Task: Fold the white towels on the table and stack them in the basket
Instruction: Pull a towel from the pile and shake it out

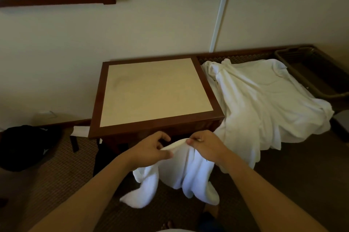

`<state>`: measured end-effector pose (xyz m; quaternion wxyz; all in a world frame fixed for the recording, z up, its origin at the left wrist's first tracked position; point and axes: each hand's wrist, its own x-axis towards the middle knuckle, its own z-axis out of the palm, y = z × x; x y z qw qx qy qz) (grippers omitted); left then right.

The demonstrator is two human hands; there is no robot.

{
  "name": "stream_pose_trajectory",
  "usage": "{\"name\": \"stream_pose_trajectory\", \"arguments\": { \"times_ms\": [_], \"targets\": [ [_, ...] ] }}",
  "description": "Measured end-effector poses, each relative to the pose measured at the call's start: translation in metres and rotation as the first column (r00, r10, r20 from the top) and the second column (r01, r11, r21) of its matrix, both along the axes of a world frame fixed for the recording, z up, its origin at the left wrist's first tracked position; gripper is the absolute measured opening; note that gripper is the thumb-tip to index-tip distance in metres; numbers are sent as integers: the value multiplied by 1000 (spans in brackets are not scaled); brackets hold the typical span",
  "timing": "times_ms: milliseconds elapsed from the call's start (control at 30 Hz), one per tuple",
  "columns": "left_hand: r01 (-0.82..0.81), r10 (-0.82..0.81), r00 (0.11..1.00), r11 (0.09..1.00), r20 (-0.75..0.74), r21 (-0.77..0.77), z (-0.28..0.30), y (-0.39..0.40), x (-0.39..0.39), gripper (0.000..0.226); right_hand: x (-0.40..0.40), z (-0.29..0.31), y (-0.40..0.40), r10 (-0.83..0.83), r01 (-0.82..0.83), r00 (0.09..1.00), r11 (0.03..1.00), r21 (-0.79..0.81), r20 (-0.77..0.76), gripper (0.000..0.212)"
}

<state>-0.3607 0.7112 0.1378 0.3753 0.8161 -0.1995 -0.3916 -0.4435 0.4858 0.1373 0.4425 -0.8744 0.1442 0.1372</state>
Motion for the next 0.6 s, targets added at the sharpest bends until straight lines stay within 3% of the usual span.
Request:
{"name": "stream_pose_trajectory", "arguments": {
  "times_ms": [100,233,333,400,500,533,600],
  "targets": [
    [-156,160,984,986,-78,52,-11,-1,-8,44,-6,-2,3,-106,117,991,984,136,-81,16],
    [-565,536,815,819,-222,-96,-12,-22,-21,20,-14,-8,18,-153,211,974,882,421,-169,30],
    [-733,538,636,645,-553,-215,-3,-33,-28,16,-19,-7,28,-202,232,973,813,535,-114,29],
    [-772,508,592,580,-626,-259,3,-37,-31,16,-21,-7,32,-303,296,949,754,587,-90,28],
    [-749,451,629,570,-633,-338,9,-35,-35,31,-22,-5,34,-454,400,880,551,733,-139,30],
    [-698,428,689,608,-585,-377,7,-34,-36,39,-22,-4,33,-481,411,863,491,768,-155,29],
    [-518,396,851,744,-346,-423,4,-31,-40,45,-23,-2,32,-494,416,849,407,813,-186,26]
  ]
}}
